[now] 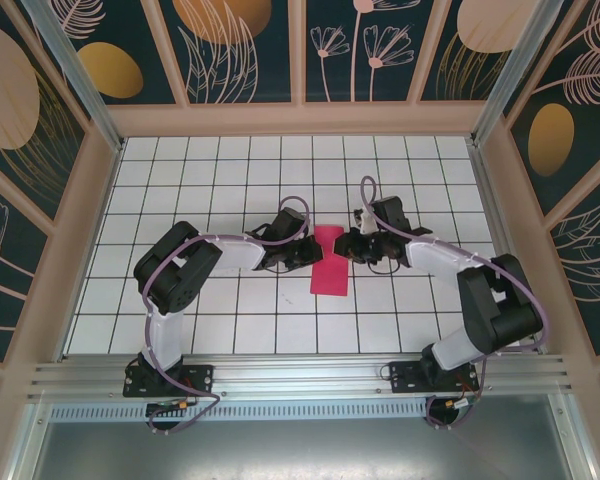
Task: Fold a paper plane with a square sheet of paper (pick it up from the middle)
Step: Fold the square sheet of paper in half at the center of the table.
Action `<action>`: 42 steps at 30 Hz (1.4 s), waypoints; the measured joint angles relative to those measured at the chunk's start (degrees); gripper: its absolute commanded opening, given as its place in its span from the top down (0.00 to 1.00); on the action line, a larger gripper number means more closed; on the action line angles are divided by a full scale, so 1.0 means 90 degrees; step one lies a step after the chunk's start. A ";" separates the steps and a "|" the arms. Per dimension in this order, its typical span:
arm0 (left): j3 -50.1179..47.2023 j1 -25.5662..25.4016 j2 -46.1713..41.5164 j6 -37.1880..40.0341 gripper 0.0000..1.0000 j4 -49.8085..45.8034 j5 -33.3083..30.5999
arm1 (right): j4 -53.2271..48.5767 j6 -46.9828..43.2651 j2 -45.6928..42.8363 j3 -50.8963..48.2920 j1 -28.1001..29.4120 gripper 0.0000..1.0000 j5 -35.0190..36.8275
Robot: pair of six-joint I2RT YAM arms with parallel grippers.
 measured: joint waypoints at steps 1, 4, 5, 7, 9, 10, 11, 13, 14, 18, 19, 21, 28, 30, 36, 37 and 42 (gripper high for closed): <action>0.0005 0.0000 0.0000 0.0000 0.89 -0.0010 0.0000 | 0.0022 -0.0019 0.0151 0.0002 -0.0034 0.80 -0.0010; 0.0027 0.0000 0.0000 0.0002 0.89 -0.0049 -0.0002 | 0.0029 -0.0051 0.0551 0.0000 -0.0090 0.80 -0.0002; 0.0034 0.0000 0.0002 0.0012 0.89 -0.0063 -0.0002 | 0.0034 -0.0070 0.0658 -0.0012 -0.0109 0.80 0.0000; 0.0051 0.0000 0.0012 0.0029 0.89 -0.0083 0.0000 | 0.0058 -0.0117 0.0804 -0.0053 -0.0138 0.80 0.0012; 0.0056 0.0000 0.0012 0.0046 0.89 -0.0087 0.0000 | 0.0112 -0.0158 0.0933 -0.0114 -0.0175 0.80 0.0032; 0.0063 0.0000 0.0015 0.0046 0.89 -0.0095 0.0002 | 0.0141 -0.0170 0.1015 -0.0151 -0.0197 0.80 0.0061; 0.0063 0.0000 0.0019 0.0046 0.89 -0.0095 0.0002 | 0.0175 -0.0170 0.1086 -0.0175 -0.0216 0.80 0.0058; 0.0068 0.0000 0.0024 0.0049 0.89 -0.0095 0.0005 | 0.0202 -0.0170 0.1095 -0.0175 -0.0250 0.80 0.0015; 0.0068 0.0000 0.0024 0.0049 0.89 -0.0095 0.0005 | 0.0199 -0.0170 0.1093 -0.0175 -0.0253 0.80 0.0012; 0.0070 0.0000 0.0024 0.0049 0.89 -0.0097 0.0005 | 0.0102 -0.0175 0.1083 -0.0104 -0.0253 0.79 0.0000; 0.0070 0.0000 0.0024 0.0049 0.89 -0.0095 0.0005 | 0.0036 -0.0185 0.1056 -0.0066 -0.0253 0.79 0.0002; 0.0070 0.0000 0.0024 0.0049 0.89 -0.0097 0.0005 | -0.0049 -0.0187 0.0950 0.0036 -0.0253 0.79 0.0010; 0.0075 0.0000 0.0024 0.0061 0.88 -0.0102 0.0005 | -0.0019 -0.0253 0.0843 0.0539 -0.0289 0.79 -0.0051; 0.0075 0.0000 0.0024 0.0070 0.89 -0.0102 0.0005 | 0.0024 -0.0262 0.0964 0.0554 -0.0313 0.79 -0.0066; 0.0075 0.0000 0.0024 0.0070 0.89 -0.0102 0.0007 | 0.0075 -0.0311 0.1535 0.0537 -0.0362 0.79 -0.0032; 0.0075 0.0000 0.0024 0.0073 0.89 -0.0102 0.0005 | 0.0107 -0.0316 0.1625 0.0525 -0.0372 0.79 -0.0010; 0.0075 -0.0005 0.0032 0.0085 0.89 -0.0092 0.0002 | 0.0219 -0.0330 0.1700 0.0512 -0.0427 0.79 -0.0083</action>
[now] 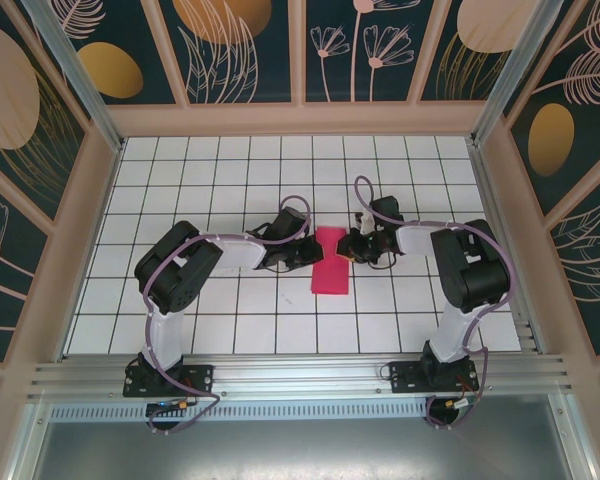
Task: Fold a paper plane with a square sheet of paper (pick it up from the middle)
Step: Fold the square sheet of paper in half at the center of the table.
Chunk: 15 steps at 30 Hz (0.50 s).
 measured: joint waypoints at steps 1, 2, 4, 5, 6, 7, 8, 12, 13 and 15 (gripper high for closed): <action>0.0000 0.0000 0.0000 0.0007 0.89 0.0000 0.0000 | 0.0000 0.0000 0.0000 0.0000 -0.0015 0.79 -0.0024; 0.0000 0.0000 0.0000 0.0010 0.89 0.0000 0.0000 | 0.0000 0.0000 0.0000 0.0000 -0.0017 0.79 -0.0046; 0.0000 0.0000 0.0000 0.0010 0.89 0.0000 0.0000 | -0.0005 0.0000 -0.0010 0.0002 -0.0022 0.79 -0.0066; 0.0000 0.0000 0.0000 0.0010 0.89 0.0000 0.0000 | -0.0032 -0.0002 -0.0022 0.0015 -0.0022 0.79 -0.0068; 0.0000 0.0000 0.0000 0.0010 0.89 0.0000 0.0000 | -0.0085 -0.0002 -0.0036 0.0041 -0.0022 0.79 -0.0063; 0.0000 0.0000 0.0000 0.0010 0.89 0.0000 0.0000 | -0.0155 -0.0005 -0.0056 0.0092 -0.0022 0.79 -0.0058; 0.0000 0.0000 0.0000 0.0010 0.89 0.0000 0.0000 | -0.0206 -0.0010 -0.0078 0.0148 -0.0027 0.79 -0.0061; 0.0000 0.0000 0.0000 0.0010 0.89 0.0000 0.0000 | -0.0265 -0.0034 -0.0141 0.0486 -0.0034 0.79 -0.0075; 0.0002 0.0000 0.0000 0.0010 0.89 0.0000 0.0000 | -0.0262 -0.0049 -0.0141 0.0556 -0.0039 0.79 -0.0075; 0.0002 0.0000 0.0000 0.0010 0.89 0.0000 0.0000 | -0.0248 -0.0053 -0.0136 0.0619 -0.0058 0.79 -0.0078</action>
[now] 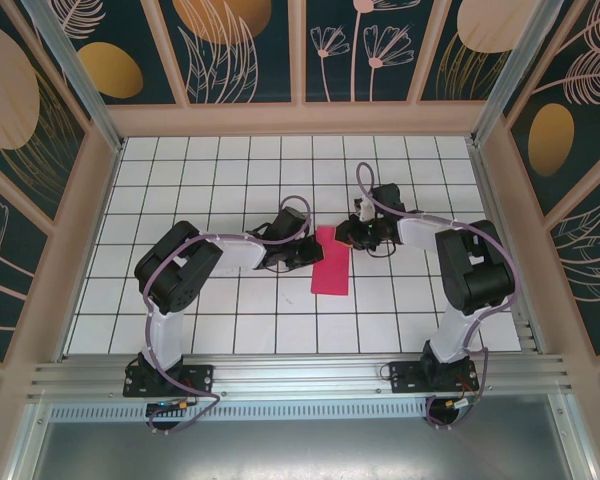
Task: Fold a paper plane with a square sheet of paper (pick it up from the middle)
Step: Fold the square sheet of paper in half at the center of the table.
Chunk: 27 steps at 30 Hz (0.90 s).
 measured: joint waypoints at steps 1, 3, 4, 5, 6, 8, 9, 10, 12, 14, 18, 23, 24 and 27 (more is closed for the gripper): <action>0.0000 0.0000 0.0000 0.0002 0.89 0.0000 0.0000 | 0.0007 0.0000 0.0017 0.0002 -0.0010 0.79 0.0002; 0.0000 0.0000 0.0000 0.0000 0.89 0.0000 0.0000 | 0.0005 -0.0017 0.0104 0.0002 -0.0029 0.79 0.0012; 0.0000 0.0000 0.0000 0.0000 0.89 0.0000 0.0000 | 0.0007 -0.0022 0.0180 0.0002 -0.0039 0.79 0.0029; 0.0000 0.0000 0.0000 0.0000 0.89 0.0000 0.0000 | 0.0007 -0.0022 0.0253 0.0000 -0.0046 0.79 0.0046; 0.0000 0.0000 0.0000 0.0000 0.89 0.0000 0.0000 | 0.0010 -0.0022 0.0345 -0.0002 -0.0061 0.79 0.0070; 0.0000 0.0000 0.0000 0.0002 0.89 0.0000 0.0000 | 0.0015 -0.0019 0.0505 -0.0036 -0.0092 0.79 0.0131; 0.0000 -0.0002 0.0000 0.0002 0.89 0.0005 0.0000 | 0.0041 -0.0017 0.0542 -0.0036 -0.0121 0.79 0.0085; 0.0000 -0.0002 0.0000 0.0005 0.89 0.0000 -0.0002 | 0.0051 -0.0019 0.0544 -0.0036 -0.0136 0.79 0.0053; 0.0002 -0.0007 0.0002 0.0012 0.89 0.0005 -0.0002 | 0.0053 -0.0019 0.0546 -0.0032 -0.0136 0.79 0.0041; 0.0002 -0.0007 0.0002 0.0024 0.89 0.0002 -0.0002 | 0.0041 -0.0019 0.0544 -0.0019 -0.0136 0.79 0.0032; 0.0002 -0.0007 0.0002 0.0027 0.89 0.0002 -0.0002 | -0.0168 -0.0027 0.0503 0.0102 -0.0136 0.79 0.0044; 0.0005 -0.0007 0.0002 0.0027 0.89 0.0002 -0.0002 | -0.0330 -0.0143 0.0442 0.0500 -0.0143 0.79 0.0034; 0.0005 -0.0007 0.0002 0.0027 0.89 0.0002 -0.0002 | -0.0328 -0.0148 0.0442 0.0563 -0.0148 0.79 0.0034; 0.0005 -0.0007 0.0002 0.0027 0.89 0.0002 -0.0002 | -0.0328 -0.0168 0.0444 0.0629 -0.0185 0.79 0.0036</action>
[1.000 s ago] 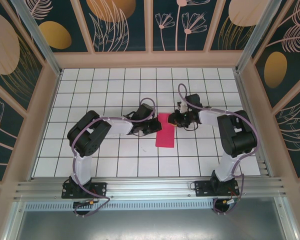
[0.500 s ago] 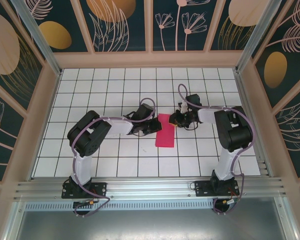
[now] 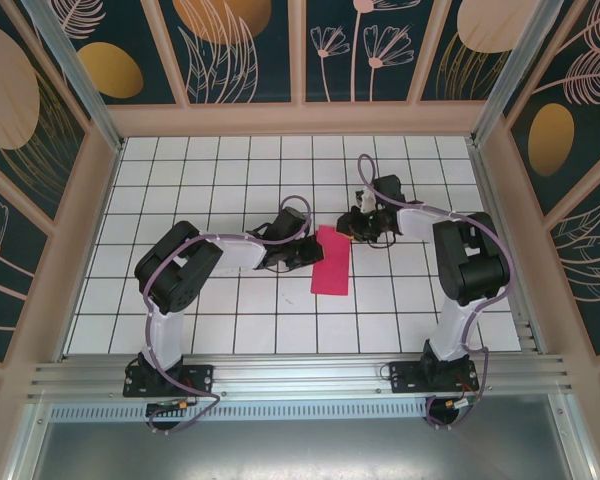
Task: Fold a paper plane with a square sheet of paper (pick it up from the middle)
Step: Fold the square sheet of paper in half at the center of the table.
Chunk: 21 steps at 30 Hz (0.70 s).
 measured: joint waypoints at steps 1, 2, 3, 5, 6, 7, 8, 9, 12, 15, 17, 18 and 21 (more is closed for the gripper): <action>0.0000 0.0000 0.0000 0.0000 0.89 -0.0002 0.0000 | -0.0002 -0.0002 0.0022 0.0000 -0.0010 0.79 0.0002; 0.0000 0.0000 0.0000 0.0000 0.89 -0.0002 0.0000 | 0.0000 -0.0010 0.0063 0.0000 -0.0027 0.79 0.0010; 0.0002 0.0000 0.0000 0.0000 0.89 -0.0002 0.0000 | 0.0000 -0.0017 0.0119 0.0000 -0.0034 0.79 0.0019; 0.0002 0.0000 0.0000 0.0000 0.89 -0.0005 0.0000 | 0.0002 -0.0019 0.0262 0.0000 -0.0041 0.79 0.0063; 0.0002 0.0000 0.0000 0.0000 0.89 -0.0005 0.0000 | 0.0002 -0.0017 0.0355 -0.0002 -0.0046 0.79 0.0097; 0.0002 0.0000 0.0000 0.0000 0.89 -0.0005 0.0000 | 0.0002 -0.0019 0.0430 -0.0007 -0.0046 0.79 0.0124; 0.0005 0.0000 0.0000 0.0005 0.89 -0.0007 -0.0002 | 0.0017 -0.0017 0.0508 -0.0007 -0.0051 0.79 0.0109; 0.0005 0.0000 0.0002 0.0017 0.89 -0.0005 0.0002 | 0.0024 -0.0015 0.0510 -0.0005 -0.0083 0.79 0.0073; 0.0005 0.0000 0.0002 0.0022 0.89 -0.0002 -0.0002 | 0.0024 -0.0017 0.0512 -0.0005 -0.0083 0.79 0.0073; 0.0005 0.0000 0.0002 0.0022 0.89 -0.0002 0.0000 | -0.0061 -0.0019 0.0508 0.0061 -0.0083 0.79 0.0075; 0.0005 0.0000 0.0002 0.0024 0.89 -0.0002 0.0000 | -0.0185 -0.0022 0.0498 0.0158 -0.0083 0.78 0.0114; 0.0005 0.0000 0.0002 0.0024 0.89 -0.0002 -0.0002 | -0.0250 -0.0022 0.0486 0.0221 -0.0090 0.78 0.0117; 0.0005 0.0000 0.0002 0.0027 0.89 -0.0002 -0.0002 | -0.0321 -0.0027 0.0423 0.0425 -0.0107 0.78 0.0092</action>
